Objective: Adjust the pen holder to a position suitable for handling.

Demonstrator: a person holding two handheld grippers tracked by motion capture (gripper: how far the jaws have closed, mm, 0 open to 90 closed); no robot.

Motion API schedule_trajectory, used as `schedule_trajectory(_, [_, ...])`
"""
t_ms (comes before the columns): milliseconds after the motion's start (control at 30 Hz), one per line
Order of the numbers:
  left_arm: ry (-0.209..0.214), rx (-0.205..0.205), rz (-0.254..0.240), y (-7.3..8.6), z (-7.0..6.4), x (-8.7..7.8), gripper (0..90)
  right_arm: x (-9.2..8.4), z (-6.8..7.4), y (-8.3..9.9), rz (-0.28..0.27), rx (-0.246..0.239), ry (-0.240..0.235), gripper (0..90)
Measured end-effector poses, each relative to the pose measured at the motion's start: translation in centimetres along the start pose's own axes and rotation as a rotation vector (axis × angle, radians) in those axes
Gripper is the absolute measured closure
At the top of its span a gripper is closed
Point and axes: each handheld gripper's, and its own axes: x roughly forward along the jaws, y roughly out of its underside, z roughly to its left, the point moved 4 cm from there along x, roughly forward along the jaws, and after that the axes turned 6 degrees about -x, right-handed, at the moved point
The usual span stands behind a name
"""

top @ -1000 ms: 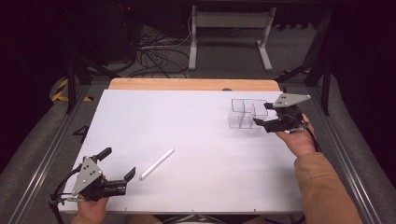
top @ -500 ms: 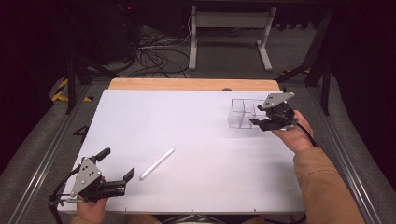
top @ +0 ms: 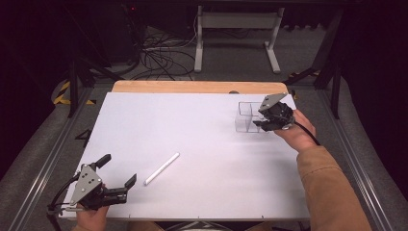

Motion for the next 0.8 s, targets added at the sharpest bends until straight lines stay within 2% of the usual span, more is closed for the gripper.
schedule_trajectory(67, [0.0,0.0,0.0,0.0,0.0,0.0,0.8,0.5,-0.1,0.0,0.014,-0.011,-0.015,51.4])
schedule_trajectory(133, [0.002,0.0,0.0,0.0,0.0,0.0,0.8,0.9,0.0,-0.1,0.014,0.001,-0.016,51.8])
schedule_trajectory(167, [0.003,-0.002,0.0,0.0,0.0,0.1,0.8,1.1,0.1,-0.1,0.025,-0.013,-0.025,51.8])
schedule_trajectory(200, [0.004,-0.001,0.001,0.0,0.0,0.1,0.8,1.3,0.1,-0.1,0.025,0.001,-0.017,52.0])
schedule_trajectory(233, [0.005,-0.001,0.003,0.0,0.0,0.1,0.8,1.5,0.1,0.0,0.038,-0.014,-0.026,52.0])
schedule_trajectory(333, [0.005,0.0,0.003,0.0,0.0,0.1,0.8,2.3,0.2,0.1,0.059,-0.002,-0.032,51.6])
schedule_trajectory(400, [0.005,-0.001,0.001,0.0,0.0,0.1,0.8,2.6,0.3,0.2,0.066,0.011,-0.035,50.5])
schedule_trajectory(633, [0.007,-0.002,0.001,0.0,0.0,0.1,0.8,3.4,0.5,0.1,0.086,-0.004,-0.043,50.7])
schedule_trajectory(800, [0.008,-0.003,0.001,0.0,0.0,0.1,0.8,3.8,0.6,0.2,0.097,0.013,-0.049,51.7])
